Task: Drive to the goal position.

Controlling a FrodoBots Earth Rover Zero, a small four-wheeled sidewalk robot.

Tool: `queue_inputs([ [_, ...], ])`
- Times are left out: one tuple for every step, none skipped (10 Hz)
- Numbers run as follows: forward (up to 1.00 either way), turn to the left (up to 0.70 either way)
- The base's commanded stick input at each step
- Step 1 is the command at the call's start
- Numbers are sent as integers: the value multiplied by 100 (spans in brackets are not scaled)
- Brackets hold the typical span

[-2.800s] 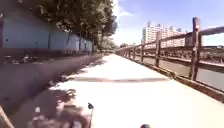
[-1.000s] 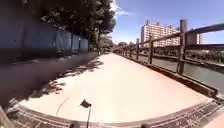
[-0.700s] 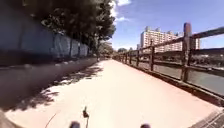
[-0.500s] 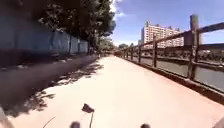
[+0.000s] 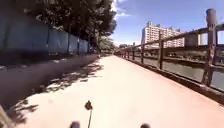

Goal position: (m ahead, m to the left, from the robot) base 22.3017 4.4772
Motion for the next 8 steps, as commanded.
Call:
queue_inputs([
  [85,0],
  [85,0],
  [85,0],
  [85,0],
  [85,0],
  [85,0],
  [85,0],
  [85,0],
])
